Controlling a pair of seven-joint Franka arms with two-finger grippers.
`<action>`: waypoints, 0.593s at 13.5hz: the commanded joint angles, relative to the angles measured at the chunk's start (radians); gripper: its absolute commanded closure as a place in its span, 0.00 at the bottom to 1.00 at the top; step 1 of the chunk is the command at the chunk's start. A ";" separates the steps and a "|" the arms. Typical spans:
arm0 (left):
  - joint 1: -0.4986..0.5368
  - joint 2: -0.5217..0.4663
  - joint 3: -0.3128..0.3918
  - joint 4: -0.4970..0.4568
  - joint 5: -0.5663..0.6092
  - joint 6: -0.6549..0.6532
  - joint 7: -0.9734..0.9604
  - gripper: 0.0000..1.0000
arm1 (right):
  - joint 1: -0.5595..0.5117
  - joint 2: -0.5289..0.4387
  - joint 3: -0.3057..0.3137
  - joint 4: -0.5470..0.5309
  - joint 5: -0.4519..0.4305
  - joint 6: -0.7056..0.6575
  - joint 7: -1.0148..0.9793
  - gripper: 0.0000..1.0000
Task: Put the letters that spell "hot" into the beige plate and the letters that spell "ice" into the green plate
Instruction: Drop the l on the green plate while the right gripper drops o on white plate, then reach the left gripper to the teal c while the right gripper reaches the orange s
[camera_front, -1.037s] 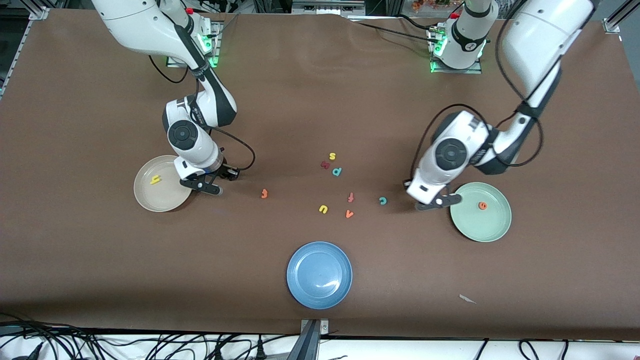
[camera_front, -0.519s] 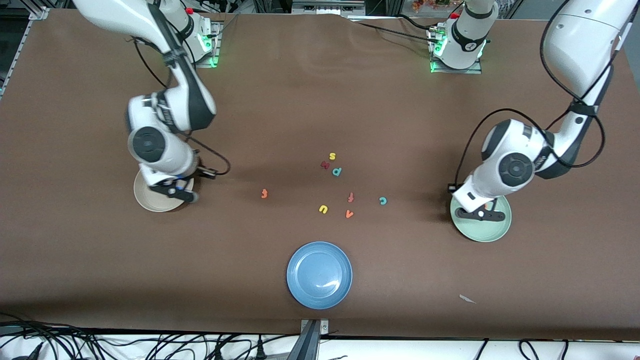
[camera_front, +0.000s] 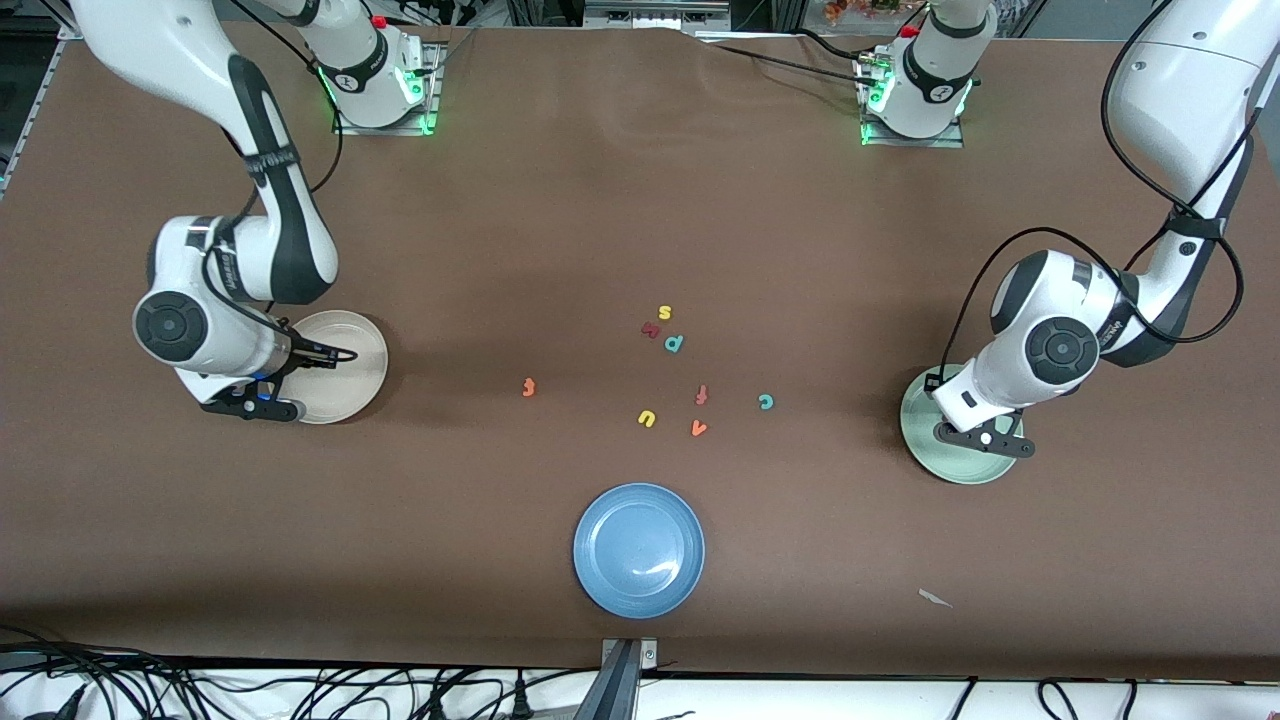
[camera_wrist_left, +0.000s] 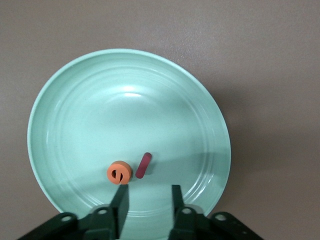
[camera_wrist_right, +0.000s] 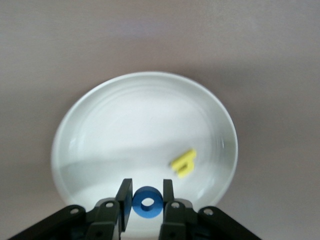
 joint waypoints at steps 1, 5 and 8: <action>-0.014 0.010 -0.008 0.040 -0.054 -0.010 -0.018 0.00 | 0.009 -0.003 0.003 -0.055 0.014 0.073 -0.019 0.63; -0.107 0.013 -0.011 0.046 -0.139 -0.007 -0.239 0.00 | 0.015 -0.016 0.011 -0.049 0.016 0.065 0.001 0.02; -0.199 0.030 -0.011 0.072 -0.165 -0.007 -0.435 0.00 | 0.026 -0.029 0.109 -0.012 0.014 0.056 0.162 0.02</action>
